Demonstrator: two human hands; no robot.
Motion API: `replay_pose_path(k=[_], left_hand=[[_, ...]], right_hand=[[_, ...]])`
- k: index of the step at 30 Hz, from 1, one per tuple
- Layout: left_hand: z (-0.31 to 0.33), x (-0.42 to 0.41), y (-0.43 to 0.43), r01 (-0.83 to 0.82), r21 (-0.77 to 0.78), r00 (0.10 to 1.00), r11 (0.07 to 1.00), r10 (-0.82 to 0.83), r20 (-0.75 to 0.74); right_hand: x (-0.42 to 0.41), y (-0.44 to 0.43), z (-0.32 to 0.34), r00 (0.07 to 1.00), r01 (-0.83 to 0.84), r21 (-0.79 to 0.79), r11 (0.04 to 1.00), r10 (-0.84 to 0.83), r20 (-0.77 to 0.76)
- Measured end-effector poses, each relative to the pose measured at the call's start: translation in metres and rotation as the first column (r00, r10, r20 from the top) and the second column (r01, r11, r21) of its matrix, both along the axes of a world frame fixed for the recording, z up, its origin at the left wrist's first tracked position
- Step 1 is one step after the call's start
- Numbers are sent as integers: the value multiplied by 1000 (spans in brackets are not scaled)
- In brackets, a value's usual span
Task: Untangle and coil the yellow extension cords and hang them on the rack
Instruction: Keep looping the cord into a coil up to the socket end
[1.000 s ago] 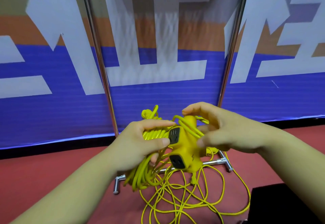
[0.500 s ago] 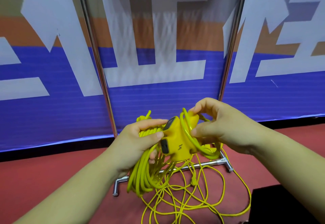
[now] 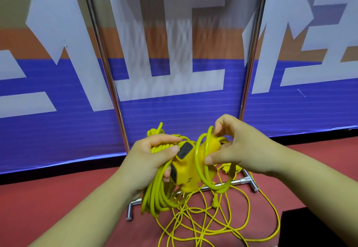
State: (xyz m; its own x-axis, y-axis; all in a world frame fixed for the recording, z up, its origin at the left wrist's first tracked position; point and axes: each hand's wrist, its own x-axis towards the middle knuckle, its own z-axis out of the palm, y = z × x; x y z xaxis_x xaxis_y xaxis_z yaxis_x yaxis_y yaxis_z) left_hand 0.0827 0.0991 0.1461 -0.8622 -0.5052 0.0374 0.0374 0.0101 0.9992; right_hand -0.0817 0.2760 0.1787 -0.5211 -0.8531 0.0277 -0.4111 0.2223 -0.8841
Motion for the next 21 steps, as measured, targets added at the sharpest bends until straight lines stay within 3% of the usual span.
replay_pose_path(k=[3, 7, 13, 17, 21], left_hand=[[-2, -2, 1, -37, 1, 999, 999, 37, 10], [-6, -3, 1, -84, -35, 996, 996, 85, 31], [6, -3, 5, -183, -72, 983, 980, 184, -3], [14, -2, 10, -237, -234, 970, 943, 242, -6], [14, -2, 10, -268, -384, 958, 884, 286, -9]], right_hand=[[3, -2, 2, 989, 68, 20, 997, -65, -133], [7, -4, 0, 977, 102, 25, 995, -95, -191], [9, -9, -3, 921, 237, -83, 968, -251, -298], [11, -14, -9, 903, 293, -137, 946, -321, -286], [13, -18, -13, 923, 248, -142, 958, -278, -264]])
